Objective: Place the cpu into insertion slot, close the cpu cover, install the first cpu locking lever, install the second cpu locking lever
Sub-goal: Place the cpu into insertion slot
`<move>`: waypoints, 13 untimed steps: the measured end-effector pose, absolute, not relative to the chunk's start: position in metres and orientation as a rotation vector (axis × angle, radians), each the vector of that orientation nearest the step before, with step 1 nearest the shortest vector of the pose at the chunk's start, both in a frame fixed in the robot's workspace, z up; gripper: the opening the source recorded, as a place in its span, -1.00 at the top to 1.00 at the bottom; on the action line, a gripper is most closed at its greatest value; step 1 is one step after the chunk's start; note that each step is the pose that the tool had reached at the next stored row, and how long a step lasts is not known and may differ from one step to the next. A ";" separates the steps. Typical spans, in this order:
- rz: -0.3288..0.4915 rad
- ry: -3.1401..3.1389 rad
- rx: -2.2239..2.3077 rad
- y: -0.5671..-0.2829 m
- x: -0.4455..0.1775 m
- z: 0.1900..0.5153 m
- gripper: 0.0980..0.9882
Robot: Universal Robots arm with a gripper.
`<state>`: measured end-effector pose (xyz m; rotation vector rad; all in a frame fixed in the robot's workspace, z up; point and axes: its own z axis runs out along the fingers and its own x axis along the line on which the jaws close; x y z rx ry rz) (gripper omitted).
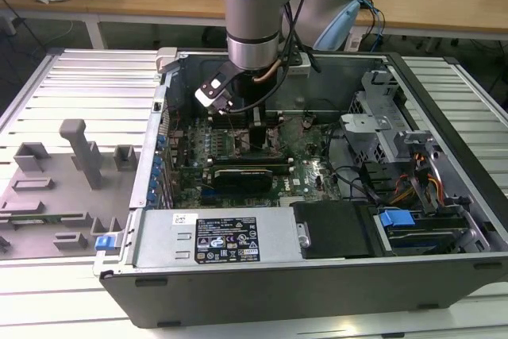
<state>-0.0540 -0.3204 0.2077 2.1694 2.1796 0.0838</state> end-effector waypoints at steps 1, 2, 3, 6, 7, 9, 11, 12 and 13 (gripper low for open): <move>0.084 2.180 2.169 -0.320 -0.054 0.208 0.02; 0.083 2.180 2.169 -0.320 -0.054 0.208 0.16; 0.083 2.179 2.169 -0.320 -0.054 0.208 0.16; 0.083 2.179 2.169 -0.320 -0.054 0.208 0.57; 0.082 2.179 2.169 -0.320 -0.054 0.208 0.84; 0.082 2.179 2.169 -0.320 -0.054 0.208 0.97; 0.081 2.179 2.168 -0.320 -0.054 0.208 0.98; 0.081 2.179 2.168 -0.320 -0.054 0.208 0.98; 0.081 2.179 2.168 -0.320 -0.054 0.209 0.98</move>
